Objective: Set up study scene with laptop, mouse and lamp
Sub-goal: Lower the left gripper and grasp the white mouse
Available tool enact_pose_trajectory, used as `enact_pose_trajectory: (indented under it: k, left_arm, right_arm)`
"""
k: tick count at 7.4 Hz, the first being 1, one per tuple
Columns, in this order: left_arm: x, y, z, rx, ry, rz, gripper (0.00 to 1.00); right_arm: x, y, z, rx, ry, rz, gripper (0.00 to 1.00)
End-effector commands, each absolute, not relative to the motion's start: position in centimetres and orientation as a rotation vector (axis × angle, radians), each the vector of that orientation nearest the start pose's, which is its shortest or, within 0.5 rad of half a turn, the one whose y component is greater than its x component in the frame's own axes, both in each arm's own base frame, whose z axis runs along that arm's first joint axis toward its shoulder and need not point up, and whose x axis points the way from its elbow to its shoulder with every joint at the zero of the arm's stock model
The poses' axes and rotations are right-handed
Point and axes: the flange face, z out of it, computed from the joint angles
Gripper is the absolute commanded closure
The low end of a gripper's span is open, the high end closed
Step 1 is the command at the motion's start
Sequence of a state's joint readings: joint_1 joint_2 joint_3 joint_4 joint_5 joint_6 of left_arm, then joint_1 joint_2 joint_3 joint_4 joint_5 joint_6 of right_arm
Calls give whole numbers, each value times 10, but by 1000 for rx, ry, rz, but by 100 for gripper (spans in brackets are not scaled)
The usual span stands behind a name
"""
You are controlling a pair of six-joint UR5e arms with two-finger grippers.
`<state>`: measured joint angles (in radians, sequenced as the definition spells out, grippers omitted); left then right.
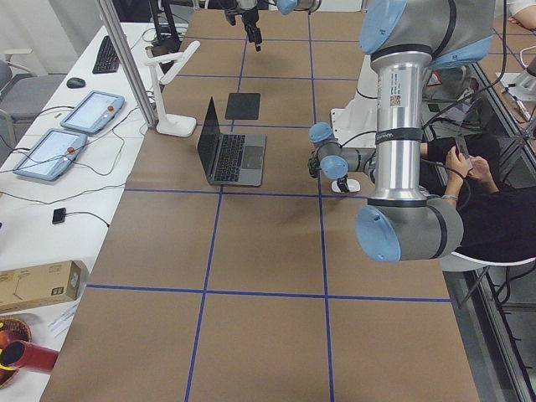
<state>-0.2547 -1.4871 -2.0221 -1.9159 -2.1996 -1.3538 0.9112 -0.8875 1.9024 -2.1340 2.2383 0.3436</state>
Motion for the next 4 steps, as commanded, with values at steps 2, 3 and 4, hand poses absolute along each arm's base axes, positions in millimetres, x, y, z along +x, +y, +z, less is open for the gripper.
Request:
enact_pose_trajectory:
  k: [2,3,4]
  left_arm:
    - [425,-188,439,-426,811,188,32]
    - [424,-188,438,-425,814,189,32]
    - [424,-188,436,-424,817,189,32]
  right_arm:
    - [-309,-517,185,70,-790,-449,0]
    - [-309,-517,186,69,-789,-449,0]
    - [-309,-517,186,69,-789,-449,0]
